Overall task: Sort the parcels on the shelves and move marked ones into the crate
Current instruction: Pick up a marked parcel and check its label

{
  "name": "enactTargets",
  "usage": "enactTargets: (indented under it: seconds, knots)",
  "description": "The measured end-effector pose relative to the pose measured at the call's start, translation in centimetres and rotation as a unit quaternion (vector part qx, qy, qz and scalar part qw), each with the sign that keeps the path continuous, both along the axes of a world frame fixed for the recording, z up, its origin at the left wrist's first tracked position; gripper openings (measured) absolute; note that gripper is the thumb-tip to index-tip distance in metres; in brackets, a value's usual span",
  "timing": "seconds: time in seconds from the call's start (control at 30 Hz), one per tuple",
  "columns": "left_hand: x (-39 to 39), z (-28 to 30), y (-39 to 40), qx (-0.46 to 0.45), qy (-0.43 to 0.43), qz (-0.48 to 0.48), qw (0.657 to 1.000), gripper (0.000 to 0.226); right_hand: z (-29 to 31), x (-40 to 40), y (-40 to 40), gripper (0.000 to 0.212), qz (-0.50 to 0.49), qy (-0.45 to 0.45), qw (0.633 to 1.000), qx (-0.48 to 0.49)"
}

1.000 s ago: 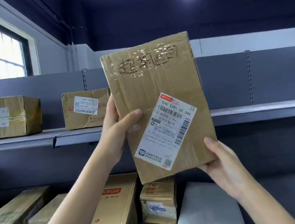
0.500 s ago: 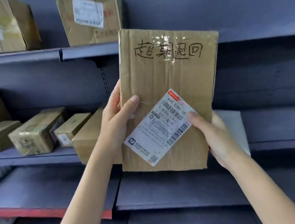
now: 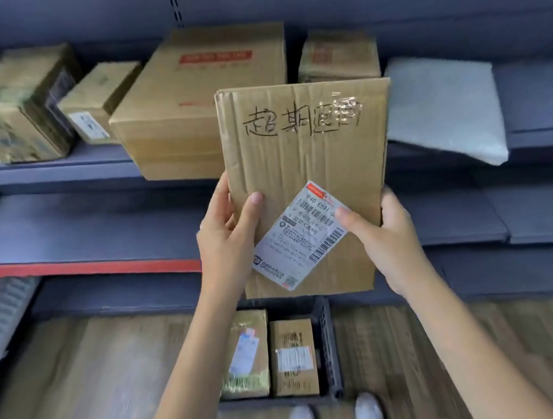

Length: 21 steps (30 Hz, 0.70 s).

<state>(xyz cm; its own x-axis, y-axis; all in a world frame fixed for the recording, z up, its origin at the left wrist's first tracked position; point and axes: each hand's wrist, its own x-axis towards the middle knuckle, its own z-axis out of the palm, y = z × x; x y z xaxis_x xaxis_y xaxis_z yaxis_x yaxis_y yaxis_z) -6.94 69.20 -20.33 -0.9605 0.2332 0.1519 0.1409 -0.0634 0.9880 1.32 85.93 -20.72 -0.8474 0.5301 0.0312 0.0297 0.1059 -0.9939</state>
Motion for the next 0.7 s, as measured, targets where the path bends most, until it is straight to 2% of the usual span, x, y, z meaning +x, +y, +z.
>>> enactTargets:
  seconds: [0.17,0.4,0.53,0.7]
  knots:
    - [1.4,-3.2,-0.9,-0.016,-0.006,0.0,1.0,0.045,-3.5,1.7,-1.4,0.021,-0.033,-0.029,0.999,0.004]
    - [3.0,-6.6,-2.2,-0.036,-0.085,0.005,0.996,0.036,-6.8,2.6,-1.7,0.017,-0.006,-0.105,0.994,-0.011]
    - [3.9,-9.4,-2.7,-0.067,-0.136,0.004,0.989,0.036,-9.8,2.6,-2.3,0.018,0.013,-0.123,0.991,-0.054]
    - [5.0,-13.6,-2.9,-0.132,-0.187,0.009,0.973,0.053,-15.1,3.6,-3.1,0.018,0.008,-0.182,0.978,-0.102]
